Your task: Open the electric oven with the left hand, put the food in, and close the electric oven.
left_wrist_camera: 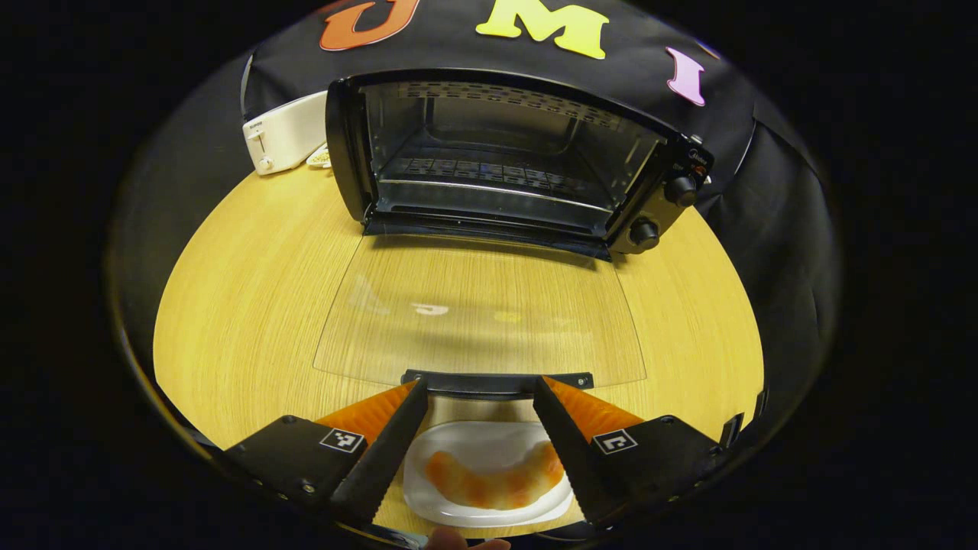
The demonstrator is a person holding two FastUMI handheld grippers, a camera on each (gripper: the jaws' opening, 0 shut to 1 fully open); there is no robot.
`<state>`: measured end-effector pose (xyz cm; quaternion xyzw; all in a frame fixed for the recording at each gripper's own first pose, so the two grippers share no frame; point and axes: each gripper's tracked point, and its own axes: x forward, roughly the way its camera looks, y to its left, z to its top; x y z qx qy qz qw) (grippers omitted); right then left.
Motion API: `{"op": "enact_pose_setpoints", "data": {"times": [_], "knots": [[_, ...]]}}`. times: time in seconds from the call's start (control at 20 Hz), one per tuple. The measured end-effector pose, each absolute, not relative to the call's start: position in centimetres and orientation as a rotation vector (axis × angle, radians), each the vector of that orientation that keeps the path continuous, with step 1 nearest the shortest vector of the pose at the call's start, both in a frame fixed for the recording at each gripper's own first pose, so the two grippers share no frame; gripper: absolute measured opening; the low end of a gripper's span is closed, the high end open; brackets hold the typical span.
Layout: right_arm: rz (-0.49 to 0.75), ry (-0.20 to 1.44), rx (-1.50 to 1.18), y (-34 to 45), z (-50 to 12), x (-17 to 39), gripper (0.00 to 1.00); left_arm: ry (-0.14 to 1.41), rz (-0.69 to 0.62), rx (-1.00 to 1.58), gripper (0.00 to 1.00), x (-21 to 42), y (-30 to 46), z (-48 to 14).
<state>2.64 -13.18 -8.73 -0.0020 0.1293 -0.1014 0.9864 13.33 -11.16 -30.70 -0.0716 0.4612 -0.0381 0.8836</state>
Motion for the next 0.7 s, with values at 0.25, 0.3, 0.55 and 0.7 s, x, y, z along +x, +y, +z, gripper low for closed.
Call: {"op": "enact_pose_setpoints", "data": {"times": [0.25,0.3,0.55,0.7], "knots": [[-0.178,0.259,0.005,-12.3,-8.7,2.9,0.99,0.925,-0.097,-0.138,0.93,13.2,-11.1,-29.6],[-0.171,0.26,0.007,-12.0,-8.8,2.9,0.99,0.916,-0.096,-0.145,0.93,13.0,-10.9,-29.1],[-0.111,0.276,0.017,-9.9,-9.5,2.7,0.99,0.828,-0.096,-0.145,0.93,12.0,-9.2,-25.7],[-0.041,0.304,0.029,-7.3,-10.5,2.6,0.99,0.743,-0.087,-0.129,0.93,10.3,-7.1,-22.4]]}}
